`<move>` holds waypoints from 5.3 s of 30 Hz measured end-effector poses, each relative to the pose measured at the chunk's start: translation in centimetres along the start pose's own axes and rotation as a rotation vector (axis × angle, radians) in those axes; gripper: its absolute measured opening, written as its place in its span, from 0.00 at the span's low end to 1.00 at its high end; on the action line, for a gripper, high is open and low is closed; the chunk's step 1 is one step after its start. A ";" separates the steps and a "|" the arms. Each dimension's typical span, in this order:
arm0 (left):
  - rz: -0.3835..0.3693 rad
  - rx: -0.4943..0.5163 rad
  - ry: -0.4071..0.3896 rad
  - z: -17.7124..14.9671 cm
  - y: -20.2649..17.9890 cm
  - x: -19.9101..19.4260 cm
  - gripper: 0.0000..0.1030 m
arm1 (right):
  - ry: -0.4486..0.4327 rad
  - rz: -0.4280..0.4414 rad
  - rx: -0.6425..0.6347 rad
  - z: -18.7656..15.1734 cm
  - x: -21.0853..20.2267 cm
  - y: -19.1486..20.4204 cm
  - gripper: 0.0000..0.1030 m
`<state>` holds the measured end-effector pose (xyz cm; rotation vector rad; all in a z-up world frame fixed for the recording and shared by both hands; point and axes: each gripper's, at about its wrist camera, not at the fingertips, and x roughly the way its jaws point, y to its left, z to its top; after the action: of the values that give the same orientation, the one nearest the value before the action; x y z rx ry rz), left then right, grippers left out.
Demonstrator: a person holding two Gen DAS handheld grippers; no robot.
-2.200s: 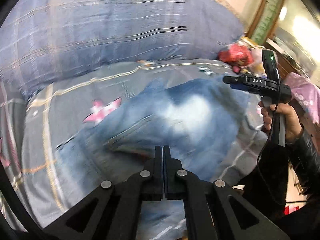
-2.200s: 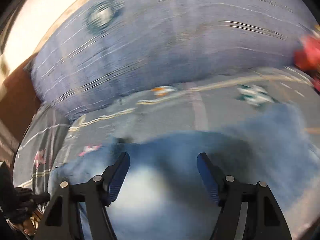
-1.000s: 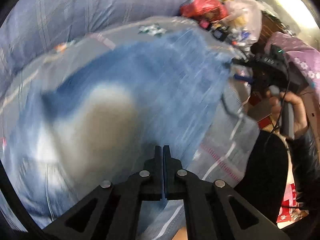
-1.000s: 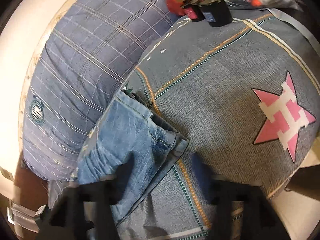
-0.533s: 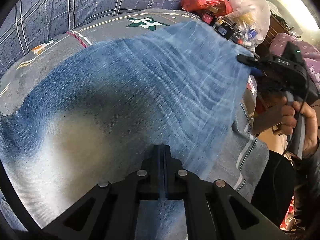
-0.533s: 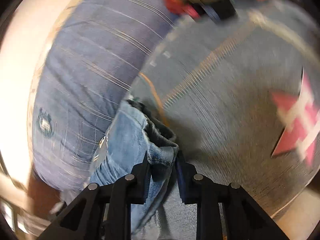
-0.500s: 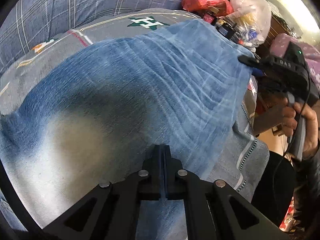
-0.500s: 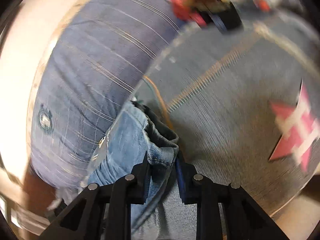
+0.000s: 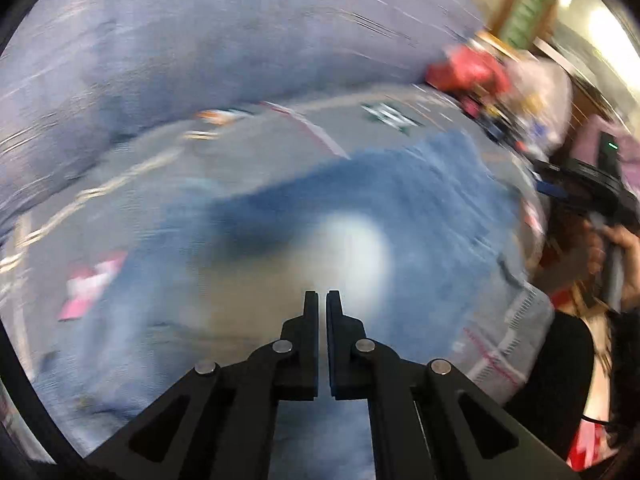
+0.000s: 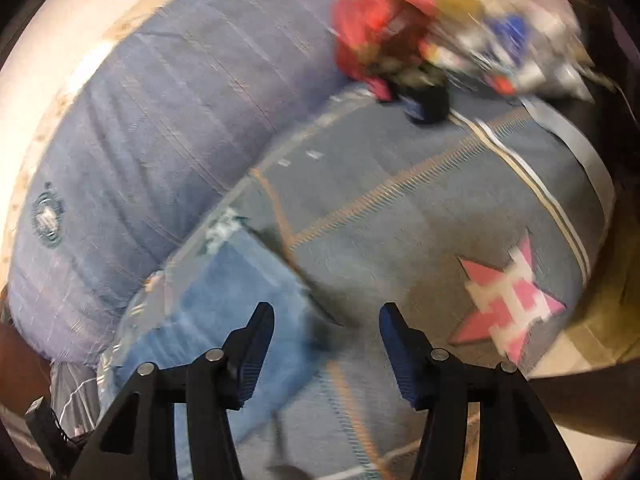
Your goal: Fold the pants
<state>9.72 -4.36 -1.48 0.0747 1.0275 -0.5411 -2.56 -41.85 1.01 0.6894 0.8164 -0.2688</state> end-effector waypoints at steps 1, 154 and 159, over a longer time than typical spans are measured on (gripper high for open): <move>0.016 -0.032 -0.007 0.0 1.0 -0.1 0.02 | 0.007 0.038 -0.015 0.2 0.0 1.1 0.57; -0.126 -0.020 0.305 18.0 -17.5 16.9 0.76 | 0.106 0.236 -0.269 -7.6 2.2 8.1 0.22; -0.136 -0.069 0.268 18.5 -16.2 16.0 0.51 | 0.119 0.235 -0.291 -8.0 2.1 8.5 0.22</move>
<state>23.30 -30.35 -1.90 0.0165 1.3189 -0.6302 -1.78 -30.09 -0.50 0.5241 0.8581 0.1038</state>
